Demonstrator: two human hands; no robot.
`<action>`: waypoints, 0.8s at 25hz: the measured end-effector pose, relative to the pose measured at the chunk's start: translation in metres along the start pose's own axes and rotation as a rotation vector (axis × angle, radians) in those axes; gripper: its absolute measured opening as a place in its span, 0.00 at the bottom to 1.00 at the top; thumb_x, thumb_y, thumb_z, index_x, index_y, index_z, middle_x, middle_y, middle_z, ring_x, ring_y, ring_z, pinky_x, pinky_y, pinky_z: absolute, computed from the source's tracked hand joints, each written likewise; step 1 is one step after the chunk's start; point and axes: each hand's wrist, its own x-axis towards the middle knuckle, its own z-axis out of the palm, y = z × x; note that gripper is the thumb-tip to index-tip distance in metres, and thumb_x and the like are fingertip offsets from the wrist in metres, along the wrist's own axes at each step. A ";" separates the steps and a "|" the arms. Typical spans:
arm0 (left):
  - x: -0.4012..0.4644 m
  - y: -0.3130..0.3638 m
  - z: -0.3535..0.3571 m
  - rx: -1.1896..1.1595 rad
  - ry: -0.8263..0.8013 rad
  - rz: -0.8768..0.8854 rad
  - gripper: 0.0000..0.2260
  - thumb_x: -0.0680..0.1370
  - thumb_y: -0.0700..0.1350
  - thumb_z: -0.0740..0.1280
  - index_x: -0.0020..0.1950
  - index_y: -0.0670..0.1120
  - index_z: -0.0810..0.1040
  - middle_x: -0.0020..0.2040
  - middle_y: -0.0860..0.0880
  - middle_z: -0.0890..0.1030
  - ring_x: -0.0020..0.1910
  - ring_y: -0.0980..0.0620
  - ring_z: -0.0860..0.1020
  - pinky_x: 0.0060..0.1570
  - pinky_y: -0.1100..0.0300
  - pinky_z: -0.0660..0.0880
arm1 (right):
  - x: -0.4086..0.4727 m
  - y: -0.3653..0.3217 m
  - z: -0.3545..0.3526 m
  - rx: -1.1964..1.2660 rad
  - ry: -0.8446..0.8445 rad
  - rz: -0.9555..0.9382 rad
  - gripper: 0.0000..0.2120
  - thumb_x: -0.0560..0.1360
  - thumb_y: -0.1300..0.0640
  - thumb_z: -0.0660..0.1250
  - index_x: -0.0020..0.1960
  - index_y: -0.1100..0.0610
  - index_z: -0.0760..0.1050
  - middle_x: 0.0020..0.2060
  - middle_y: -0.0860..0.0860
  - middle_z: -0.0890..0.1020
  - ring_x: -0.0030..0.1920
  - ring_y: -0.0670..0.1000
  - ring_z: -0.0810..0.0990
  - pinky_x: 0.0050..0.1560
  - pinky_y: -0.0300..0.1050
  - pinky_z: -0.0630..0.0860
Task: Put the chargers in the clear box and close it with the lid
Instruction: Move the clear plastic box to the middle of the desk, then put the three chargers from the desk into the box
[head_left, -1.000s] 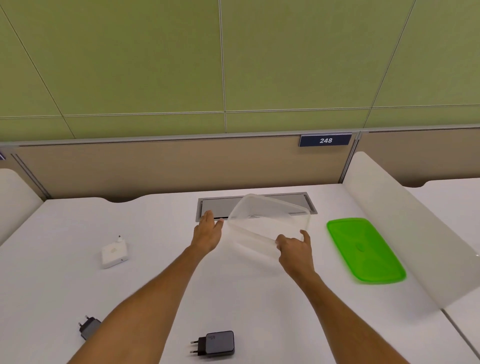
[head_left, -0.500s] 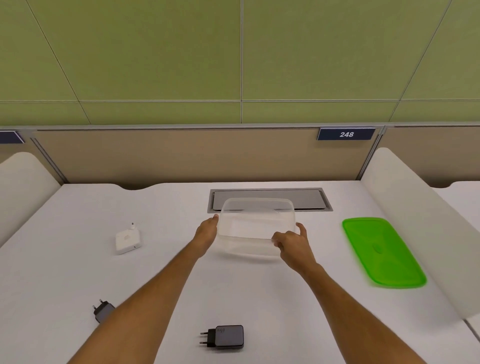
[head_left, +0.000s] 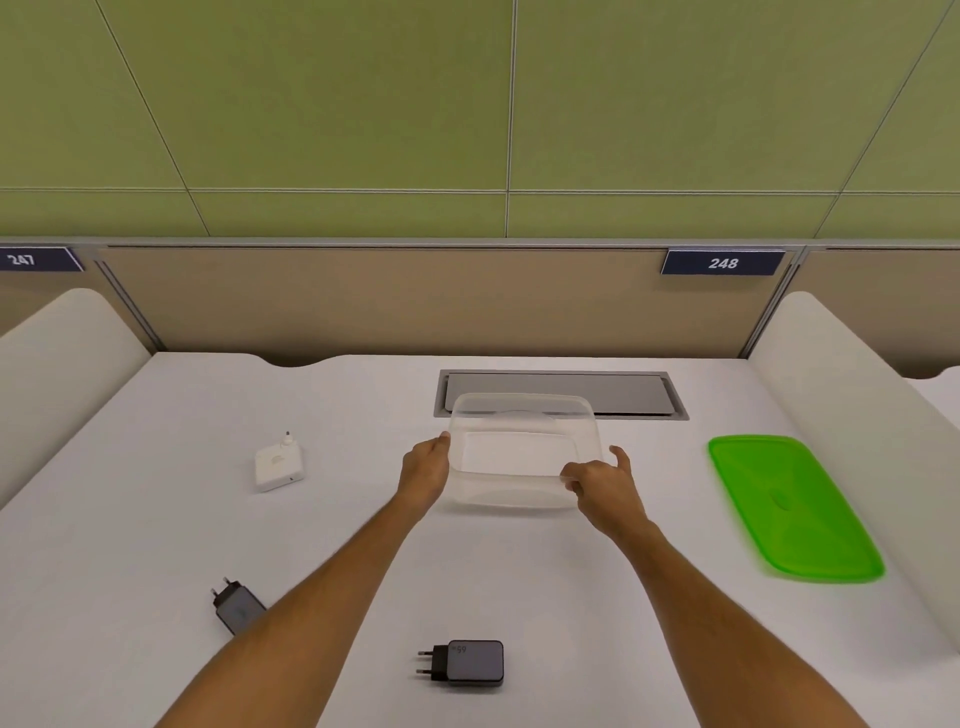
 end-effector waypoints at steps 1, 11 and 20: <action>-0.002 0.000 0.000 0.011 -0.001 0.006 0.20 0.81 0.54 0.53 0.57 0.42 0.77 0.53 0.47 0.78 0.54 0.45 0.78 0.53 0.55 0.69 | 0.000 0.000 0.001 0.004 0.003 -0.001 0.15 0.75 0.67 0.61 0.50 0.50 0.80 0.41 0.47 0.85 0.44 0.49 0.83 0.75 0.54 0.48; -0.017 -0.010 0.004 0.046 0.008 0.093 0.19 0.81 0.53 0.54 0.57 0.43 0.78 0.50 0.48 0.77 0.52 0.48 0.75 0.56 0.56 0.69 | -0.002 0.000 0.002 0.031 0.011 0.016 0.12 0.77 0.62 0.62 0.56 0.50 0.79 0.48 0.48 0.85 0.54 0.50 0.81 0.74 0.55 0.48; -0.038 -0.089 -0.019 0.402 -0.010 0.273 0.19 0.83 0.51 0.52 0.72 0.47 0.66 0.75 0.48 0.65 0.74 0.49 0.61 0.74 0.53 0.56 | -0.032 -0.035 -0.004 -0.039 0.293 -0.187 0.23 0.70 0.52 0.73 0.63 0.56 0.76 0.62 0.54 0.80 0.62 0.56 0.78 0.68 0.61 0.67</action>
